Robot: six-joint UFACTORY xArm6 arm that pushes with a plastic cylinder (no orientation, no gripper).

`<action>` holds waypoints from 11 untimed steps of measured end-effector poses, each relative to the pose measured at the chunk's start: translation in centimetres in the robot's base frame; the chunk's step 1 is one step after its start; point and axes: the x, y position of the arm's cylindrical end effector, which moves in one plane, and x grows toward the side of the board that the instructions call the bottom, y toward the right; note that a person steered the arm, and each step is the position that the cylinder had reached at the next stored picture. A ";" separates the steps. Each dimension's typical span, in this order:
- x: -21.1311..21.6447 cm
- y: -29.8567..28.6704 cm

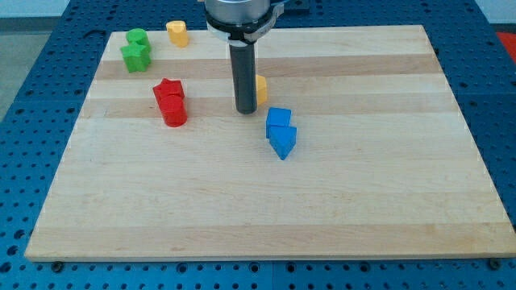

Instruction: Slide the yellow hexagon towards the top center

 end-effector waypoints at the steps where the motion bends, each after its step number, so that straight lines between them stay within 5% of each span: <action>1: -0.1 0.3; 4: -10.6 -5.0; 8: -2.0 -0.1; 10: -6.7 3.7; 11: -7.8 -2.0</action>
